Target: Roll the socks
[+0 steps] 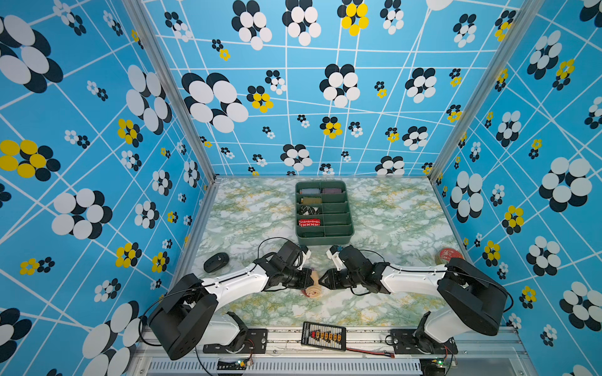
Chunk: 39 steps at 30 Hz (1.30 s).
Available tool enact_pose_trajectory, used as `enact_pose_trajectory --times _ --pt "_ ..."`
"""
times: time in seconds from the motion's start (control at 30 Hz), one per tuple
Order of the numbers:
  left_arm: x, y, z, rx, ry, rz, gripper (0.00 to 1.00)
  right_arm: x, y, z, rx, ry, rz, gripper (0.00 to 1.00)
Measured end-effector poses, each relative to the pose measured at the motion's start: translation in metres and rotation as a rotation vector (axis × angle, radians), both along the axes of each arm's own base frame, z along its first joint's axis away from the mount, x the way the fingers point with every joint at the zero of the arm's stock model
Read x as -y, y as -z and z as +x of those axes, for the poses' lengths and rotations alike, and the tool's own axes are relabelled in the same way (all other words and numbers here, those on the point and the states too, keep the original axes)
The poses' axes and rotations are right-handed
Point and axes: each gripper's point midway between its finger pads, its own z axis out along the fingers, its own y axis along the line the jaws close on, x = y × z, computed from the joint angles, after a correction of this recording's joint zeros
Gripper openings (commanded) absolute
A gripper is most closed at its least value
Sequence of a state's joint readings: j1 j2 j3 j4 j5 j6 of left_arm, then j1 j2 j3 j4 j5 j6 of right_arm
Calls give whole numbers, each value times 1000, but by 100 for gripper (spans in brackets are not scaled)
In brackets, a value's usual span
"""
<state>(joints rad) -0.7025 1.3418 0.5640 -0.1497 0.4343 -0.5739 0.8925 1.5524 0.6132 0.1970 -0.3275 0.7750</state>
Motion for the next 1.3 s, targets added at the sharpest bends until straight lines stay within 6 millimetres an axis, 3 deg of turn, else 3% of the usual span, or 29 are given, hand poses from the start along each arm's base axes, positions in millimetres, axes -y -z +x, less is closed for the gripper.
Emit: enact_pose_trajectory --times 0.4,0.6,0.8,1.3 --pt "-10 1 0 -2 -13 12 0 0 -5 1 10 5 7 34" --pt "-10 1 0 -3 -14 13 0 -16 -15 1 -5 -18 100 35" --pt "-14 2 0 -5 -22 12 0 -21 -18 3 -17 -15 143 35" --pt "-23 5 -2 -8 -42 21 0 -25 -7 2 -86 -10 194 42"
